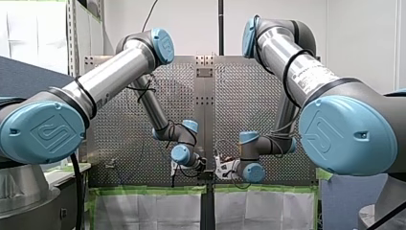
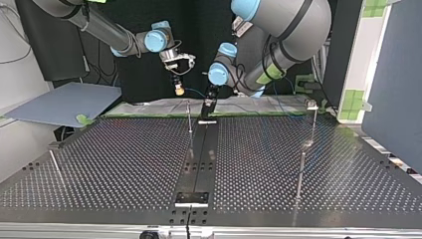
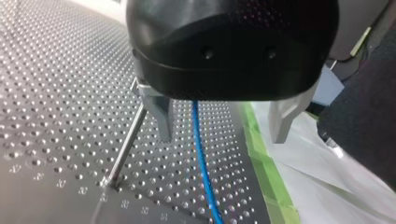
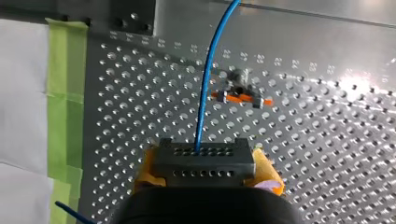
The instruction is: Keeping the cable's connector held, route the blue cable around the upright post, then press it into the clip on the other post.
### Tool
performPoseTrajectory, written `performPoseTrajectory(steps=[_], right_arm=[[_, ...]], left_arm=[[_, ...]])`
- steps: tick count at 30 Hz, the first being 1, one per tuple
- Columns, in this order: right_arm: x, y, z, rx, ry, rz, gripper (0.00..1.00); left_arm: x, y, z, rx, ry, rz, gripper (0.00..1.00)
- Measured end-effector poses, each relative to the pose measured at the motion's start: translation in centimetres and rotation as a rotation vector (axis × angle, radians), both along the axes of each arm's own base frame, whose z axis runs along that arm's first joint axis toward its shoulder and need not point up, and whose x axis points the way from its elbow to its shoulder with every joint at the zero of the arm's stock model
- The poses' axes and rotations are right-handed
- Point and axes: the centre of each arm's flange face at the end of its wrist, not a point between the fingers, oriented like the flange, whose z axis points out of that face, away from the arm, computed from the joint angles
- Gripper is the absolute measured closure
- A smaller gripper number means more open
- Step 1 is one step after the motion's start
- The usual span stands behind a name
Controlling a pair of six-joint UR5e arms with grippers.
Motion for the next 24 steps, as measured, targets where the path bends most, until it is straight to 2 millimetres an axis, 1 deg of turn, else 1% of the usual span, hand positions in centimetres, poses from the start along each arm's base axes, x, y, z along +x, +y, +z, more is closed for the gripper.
performPoseTrajectory(steps=[18,24], right_arm=[[0.30,0.01,-0.06,0.048,0.049,0.009,1.00],[0.30,0.03,-0.07,0.048,0.053,0.010,1.00]], left_arm=[[-0.57,-0.09,-0.14,-0.111,0.074,0.054,0.00],[-0.45,0.12,-0.10,-0.095,0.061,0.075,0.00]])
